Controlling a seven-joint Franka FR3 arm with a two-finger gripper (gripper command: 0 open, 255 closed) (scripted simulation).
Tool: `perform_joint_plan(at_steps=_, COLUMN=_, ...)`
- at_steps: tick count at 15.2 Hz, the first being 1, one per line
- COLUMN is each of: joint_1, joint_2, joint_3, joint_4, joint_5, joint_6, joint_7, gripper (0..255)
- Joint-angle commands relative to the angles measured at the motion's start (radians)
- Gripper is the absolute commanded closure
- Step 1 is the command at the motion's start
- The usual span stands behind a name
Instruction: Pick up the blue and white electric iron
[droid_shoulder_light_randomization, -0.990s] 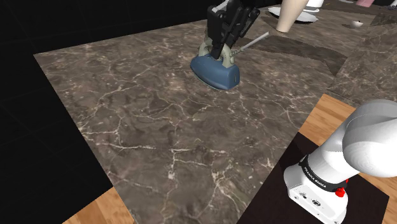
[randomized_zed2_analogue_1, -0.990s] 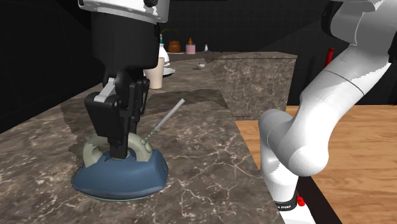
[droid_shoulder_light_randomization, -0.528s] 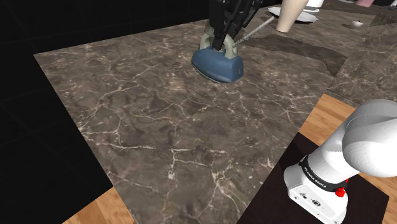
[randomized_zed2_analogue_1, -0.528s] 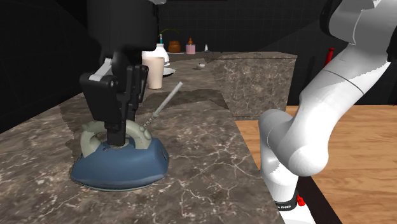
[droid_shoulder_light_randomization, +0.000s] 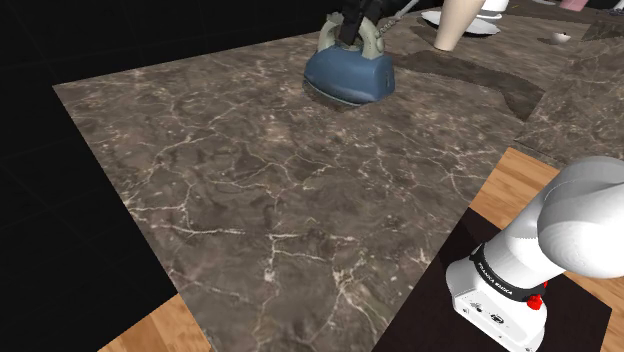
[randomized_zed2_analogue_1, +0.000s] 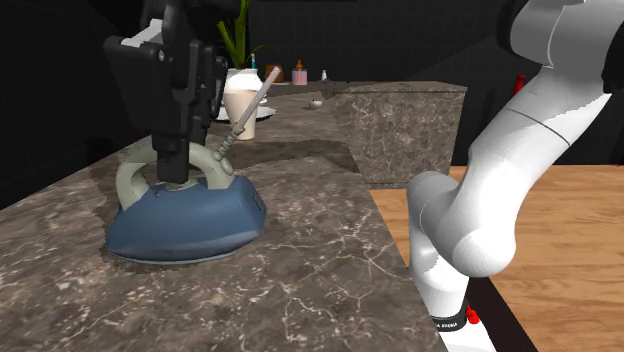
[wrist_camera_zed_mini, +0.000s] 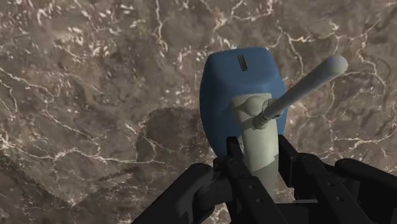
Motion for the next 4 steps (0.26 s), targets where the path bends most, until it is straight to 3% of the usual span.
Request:
perform_joint_plan(at_steps=1, joint_1=-0.002, joint_2=0.011, joint_3=0.001, joint_4=0.036, joint_5=-0.003, joint_6=-0.025, joint_7=0.005, gripper=255)
perform_joint_plan(at_steps=4, joint_1=-0.004, joint_2=0.017, joint_3=0.0, joint_4=0.057, joint_5=-0.006, joint_6=-0.04, joint_7=0.007, gripper=255)
